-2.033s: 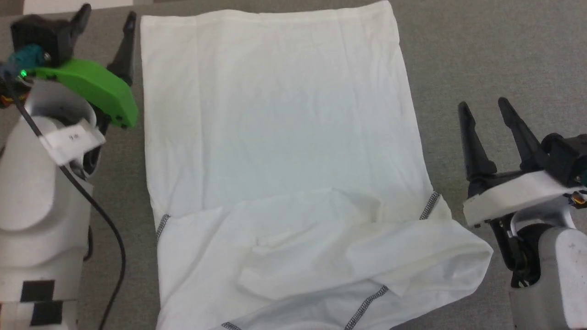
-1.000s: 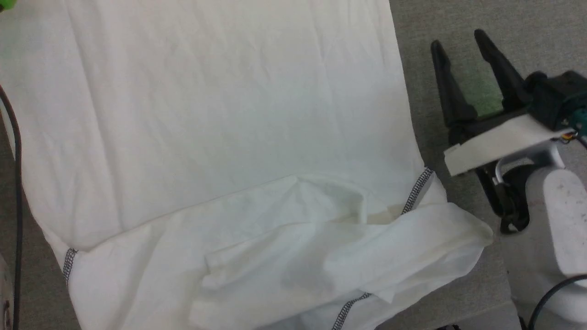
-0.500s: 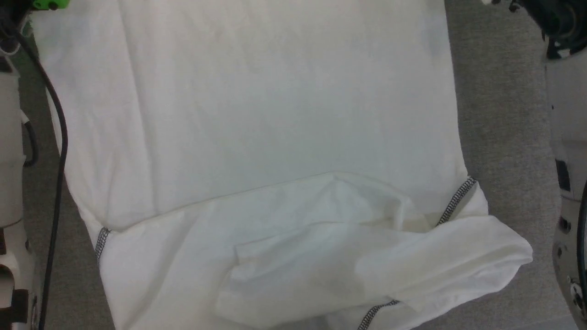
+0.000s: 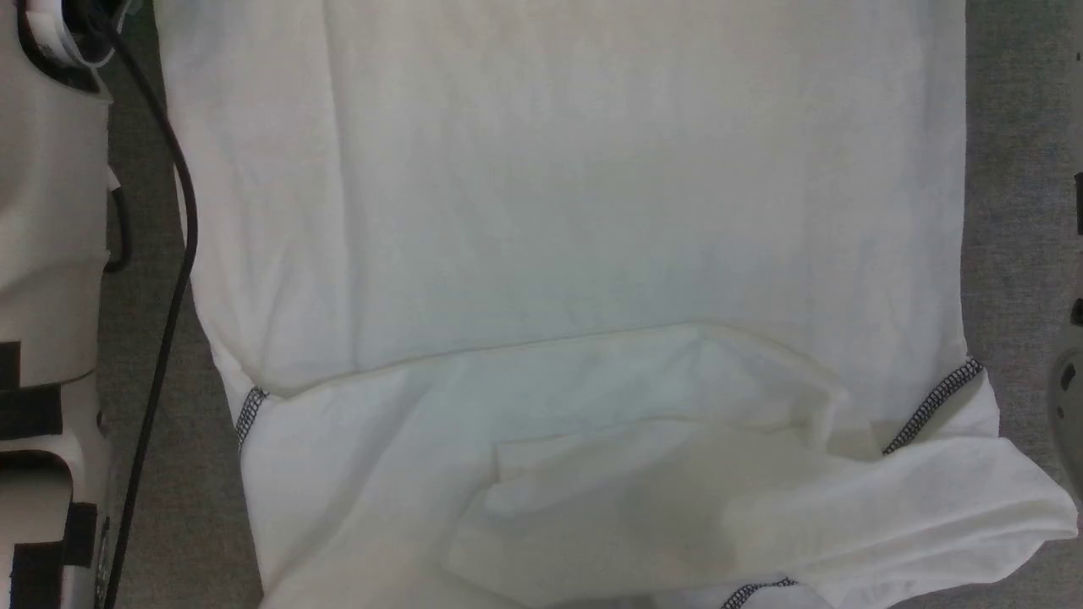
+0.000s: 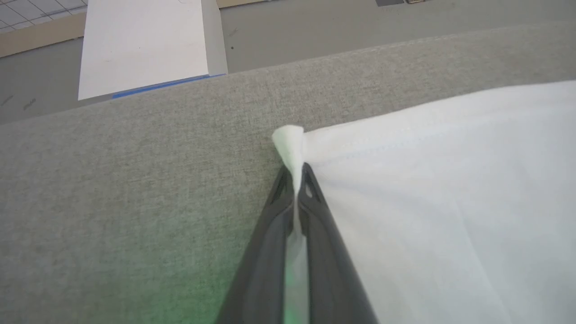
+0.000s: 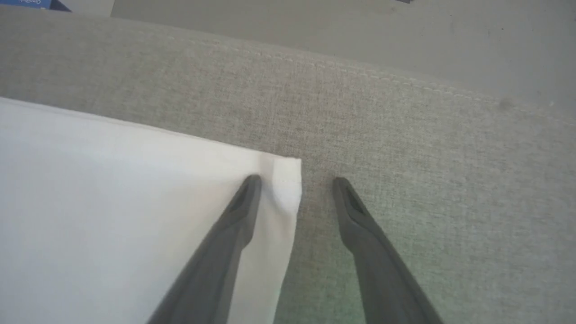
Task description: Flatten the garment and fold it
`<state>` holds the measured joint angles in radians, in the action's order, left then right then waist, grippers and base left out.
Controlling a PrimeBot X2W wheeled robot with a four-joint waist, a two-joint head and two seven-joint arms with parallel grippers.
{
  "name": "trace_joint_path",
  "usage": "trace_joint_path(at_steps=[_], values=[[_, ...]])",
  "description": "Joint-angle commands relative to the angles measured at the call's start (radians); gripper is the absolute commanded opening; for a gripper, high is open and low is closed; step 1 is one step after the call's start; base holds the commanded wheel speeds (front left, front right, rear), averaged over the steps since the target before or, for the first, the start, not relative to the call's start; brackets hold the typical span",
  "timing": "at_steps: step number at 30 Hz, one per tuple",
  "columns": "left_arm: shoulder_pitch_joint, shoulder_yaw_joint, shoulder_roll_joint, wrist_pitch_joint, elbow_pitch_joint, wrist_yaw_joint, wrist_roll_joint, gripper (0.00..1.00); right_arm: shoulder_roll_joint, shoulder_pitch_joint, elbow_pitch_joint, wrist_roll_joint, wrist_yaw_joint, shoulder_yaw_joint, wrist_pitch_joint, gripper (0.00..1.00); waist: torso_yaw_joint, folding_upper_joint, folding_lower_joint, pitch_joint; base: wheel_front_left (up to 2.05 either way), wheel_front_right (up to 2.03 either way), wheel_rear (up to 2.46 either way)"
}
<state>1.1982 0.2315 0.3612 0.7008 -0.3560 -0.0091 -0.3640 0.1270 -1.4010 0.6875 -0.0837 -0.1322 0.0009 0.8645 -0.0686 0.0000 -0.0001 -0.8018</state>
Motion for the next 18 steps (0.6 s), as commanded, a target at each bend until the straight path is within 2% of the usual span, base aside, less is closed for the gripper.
trace_joint_path(at_steps=[1, 4, 8, 10, 14, 18], values=[[-0.008, 0.008, -0.004, -0.005, -0.030, -0.006, -0.013, 0.00, -0.010, 0.023, 0.024, 0.016, 0.002, 0.004, 0.023, 0.00, 0.006, 0.0000, 0.0001, -0.004, 0.00, 0.00, 0.00], [-0.002, 0.012, -0.003, -0.042, -0.042, -0.010, -0.006, 0.00, -0.012, 0.024, 0.007, 0.025, 0.002, 0.010, 0.021, 0.00, 0.004, 0.0000, 0.0001, 0.001, 0.00, 0.00, 0.00], [0.004, 0.022, 0.008, -0.149, -0.054, -0.024, 0.021, 0.00, -0.001, 0.039, -0.028, 0.024, 0.002, 0.032, -0.057, 0.00, -0.004, 0.0000, 0.0001, 0.021, 0.00, 0.00, 0.00], [0.008, 0.026, 0.015, -0.229, -0.064, -0.026, 0.043, 0.00, 0.011, 0.048, -0.039, 0.022, 0.002, 0.044, -0.115, 0.00, -0.008, 0.0000, 0.0001, 0.035, 0.00, 0.00, 0.00], [0.016, 0.027, 0.018, -0.397, -0.098, -0.003, 0.087, 0.00, 0.036, 0.058, -0.051, 0.028, 0.002, 0.049, -0.271, 0.00, -0.013, 0.0000, 0.0001, 0.069, 0.00, 0.00, 0.00], [0.023, 0.031, 0.013, -0.526, -0.138, 0.006, 0.106, 0.00, 0.056, 0.068, -0.041, 0.016, 0.002, 0.064, -0.406, 0.00, -0.014, 0.0000, 0.0001, 0.107, 0.00, 0.00, 0.00]])
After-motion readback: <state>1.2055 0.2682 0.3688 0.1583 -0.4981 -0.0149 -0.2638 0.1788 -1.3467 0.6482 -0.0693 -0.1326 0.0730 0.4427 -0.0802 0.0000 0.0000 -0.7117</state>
